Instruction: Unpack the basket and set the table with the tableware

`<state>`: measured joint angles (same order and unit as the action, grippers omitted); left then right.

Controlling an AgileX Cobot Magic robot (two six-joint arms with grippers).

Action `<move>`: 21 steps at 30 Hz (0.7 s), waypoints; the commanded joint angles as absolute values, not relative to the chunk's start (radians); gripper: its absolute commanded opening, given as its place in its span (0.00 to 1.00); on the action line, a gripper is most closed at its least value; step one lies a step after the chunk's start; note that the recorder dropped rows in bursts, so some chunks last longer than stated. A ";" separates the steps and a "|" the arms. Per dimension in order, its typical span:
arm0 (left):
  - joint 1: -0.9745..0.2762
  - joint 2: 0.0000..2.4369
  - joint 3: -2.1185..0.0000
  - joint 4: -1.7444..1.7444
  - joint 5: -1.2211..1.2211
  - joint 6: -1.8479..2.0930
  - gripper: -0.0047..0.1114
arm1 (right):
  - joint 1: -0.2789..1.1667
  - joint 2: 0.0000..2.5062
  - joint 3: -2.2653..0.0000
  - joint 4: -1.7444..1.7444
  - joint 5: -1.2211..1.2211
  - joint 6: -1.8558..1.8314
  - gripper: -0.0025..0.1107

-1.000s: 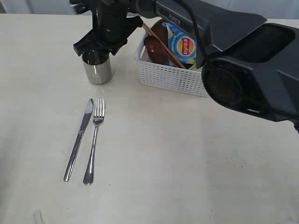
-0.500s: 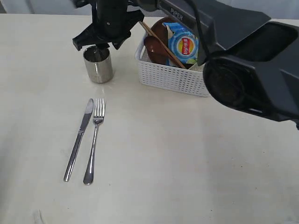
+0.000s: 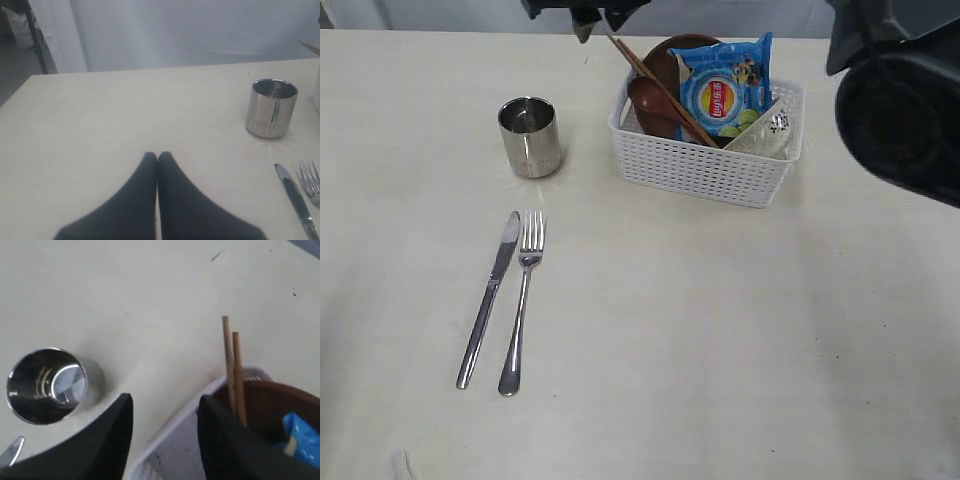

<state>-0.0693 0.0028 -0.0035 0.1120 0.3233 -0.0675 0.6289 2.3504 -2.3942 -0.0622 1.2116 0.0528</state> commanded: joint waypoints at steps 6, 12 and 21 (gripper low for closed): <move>-0.067 0.000 0.000 0.102 0.323 -0.068 0.04 | 0.543 2.260 -2.144 -0.059 1.221 0.000 0.38; -0.067 0.000 0.000 0.102 0.323 -0.068 0.04 | 0.539 2.269 -2.144 -0.042 1.208 -0.041 0.38; -0.067 0.000 0.000 0.102 0.323 -0.068 0.04 | 0.539 2.321 -2.144 -0.032 1.186 -0.147 0.38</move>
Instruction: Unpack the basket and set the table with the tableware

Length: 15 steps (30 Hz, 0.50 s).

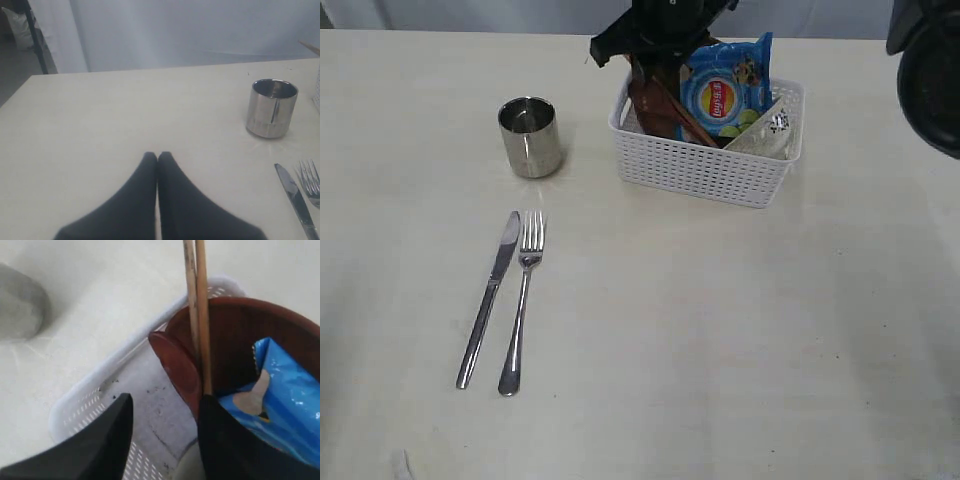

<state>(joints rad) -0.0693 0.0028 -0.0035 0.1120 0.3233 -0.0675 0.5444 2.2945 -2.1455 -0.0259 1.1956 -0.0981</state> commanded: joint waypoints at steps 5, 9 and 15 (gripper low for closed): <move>-0.067 0.000 0.000 0.102 0.323 -0.068 0.04 | 0.539 2.346 -2.144 -0.086 1.178 -0.146 0.38; -0.067 0.000 0.000 0.102 0.323 -0.068 0.04 | 0.539 2.346 -2.144 -0.106 1.171 -0.146 0.38; -0.067 0.000 0.000 0.102 0.323 -0.068 0.04 | 0.539 2.346 -2.144 -0.106 1.147 -0.146 0.38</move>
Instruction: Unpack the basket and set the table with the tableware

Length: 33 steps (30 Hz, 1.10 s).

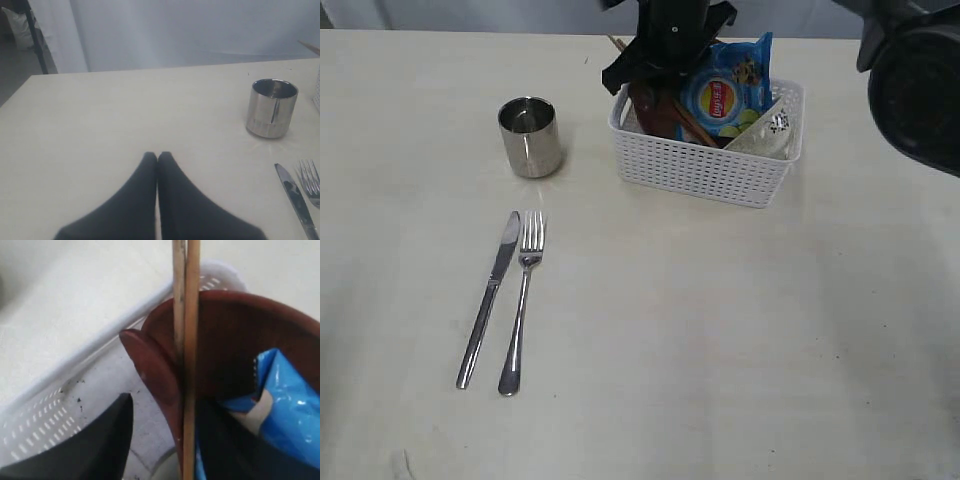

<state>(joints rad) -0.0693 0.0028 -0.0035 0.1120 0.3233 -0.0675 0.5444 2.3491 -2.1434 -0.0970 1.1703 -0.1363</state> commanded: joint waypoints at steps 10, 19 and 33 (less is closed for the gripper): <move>-0.067 0.000 0.000 0.102 0.323 -0.068 0.04 | 0.539 2.346 -2.144 -0.103 1.111 -0.146 0.38; -0.067 0.000 0.000 0.100 0.323 -0.068 0.04 | 0.539 2.371 -2.144 -0.103 1.110 -0.146 0.38; -0.067 0.000 0.000 0.100 0.323 -0.068 0.04 | 0.539 2.371 -2.144 -0.105 1.110 -0.160 0.02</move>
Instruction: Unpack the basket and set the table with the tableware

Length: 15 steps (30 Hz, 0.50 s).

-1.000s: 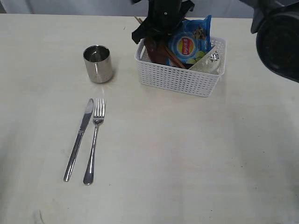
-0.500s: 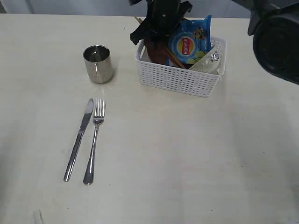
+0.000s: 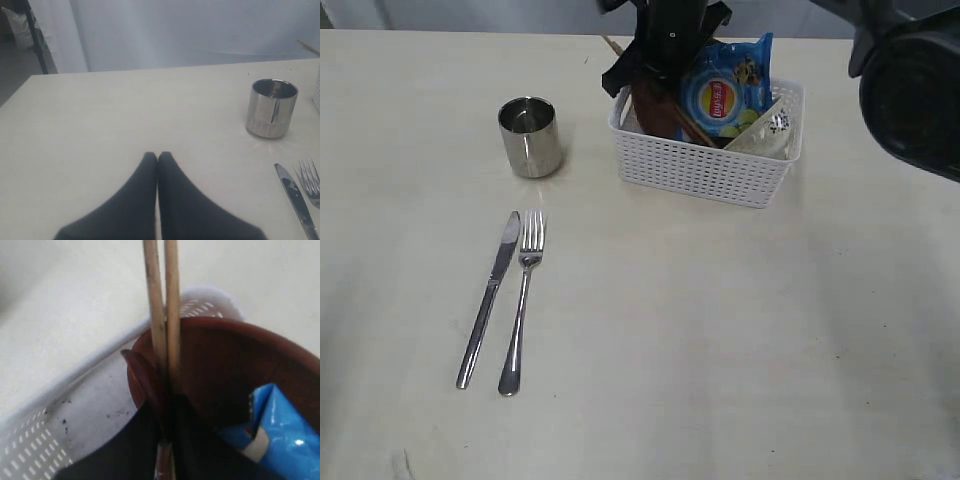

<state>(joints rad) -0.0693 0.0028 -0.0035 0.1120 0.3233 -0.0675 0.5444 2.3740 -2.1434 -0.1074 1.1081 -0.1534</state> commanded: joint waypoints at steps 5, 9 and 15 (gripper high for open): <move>-0.067 0.000 0.000 0.100 0.323 -0.068 0.04 | 0.539 2.369 -2.144 -0.107 1.135 -0.162 0.02; -0.067 0.000 0.000 0.100 0.323 -0.068 0.04 | 0.539 2.357 -2.146 -0.109 1.147 -0.162 0.02; -0.067 0.000 0.000 0.100 0.323 -0.068 0.04 | 0.539 2.327 -2.151 -0.107 1.151 -0.165 0.02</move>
<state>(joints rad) -0.0693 0.0028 -0.0035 0.1120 0.3233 -0.0675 0.5444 2.3559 -2.1434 -0.1095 1.1389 -0.1591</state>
